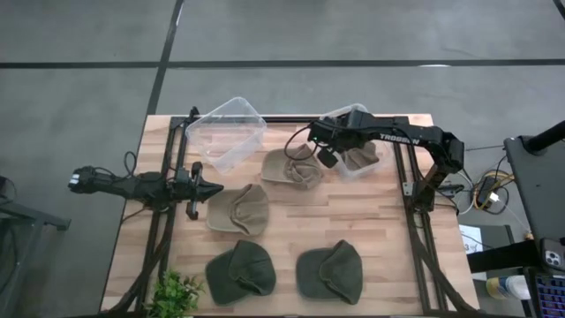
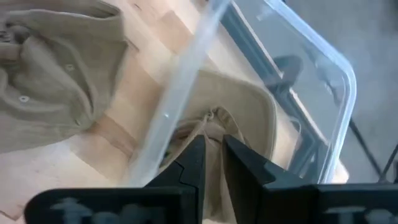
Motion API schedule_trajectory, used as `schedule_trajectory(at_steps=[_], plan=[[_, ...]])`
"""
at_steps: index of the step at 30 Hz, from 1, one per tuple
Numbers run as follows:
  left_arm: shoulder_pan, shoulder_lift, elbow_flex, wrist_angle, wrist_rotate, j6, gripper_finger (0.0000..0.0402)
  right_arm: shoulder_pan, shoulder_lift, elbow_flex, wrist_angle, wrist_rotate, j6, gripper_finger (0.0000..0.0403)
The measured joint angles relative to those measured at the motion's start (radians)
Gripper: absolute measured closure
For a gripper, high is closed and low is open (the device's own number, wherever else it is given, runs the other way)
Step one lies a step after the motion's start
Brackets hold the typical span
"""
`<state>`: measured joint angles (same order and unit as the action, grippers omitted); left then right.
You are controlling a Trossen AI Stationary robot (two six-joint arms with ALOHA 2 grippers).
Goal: Pick & Place hat
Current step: Put the top brown cap into the right transparent bin
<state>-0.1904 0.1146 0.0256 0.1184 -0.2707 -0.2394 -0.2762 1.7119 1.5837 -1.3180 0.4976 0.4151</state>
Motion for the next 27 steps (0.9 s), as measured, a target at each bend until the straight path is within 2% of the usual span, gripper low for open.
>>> schedule_trajectory(at_steps=[15,19,23,27], plan=[[0.0,0.0,0.0,-0.001,0.0,0.0,0.0399,0.134,-0.002,0.013,0.174,-0.007,-0.301,0.0237],[0.0,0.0,0.0,-0.001,0.0,0.0,0.0399,0.186,-0.002,0.013,0.244,-0.024,-0.4,0.023],[0.0,0.0,0.0,-0.001,0.0,0.0,0.0399,0.231,-0.002,0.013,0.332,-0.102,-0.503,0.0235],[0.0,0.0,0.0,0.0,0.0,0.0,0.0399,0.271,0.002,0.013,0.408,-0.115,-0.549,0.0243]])
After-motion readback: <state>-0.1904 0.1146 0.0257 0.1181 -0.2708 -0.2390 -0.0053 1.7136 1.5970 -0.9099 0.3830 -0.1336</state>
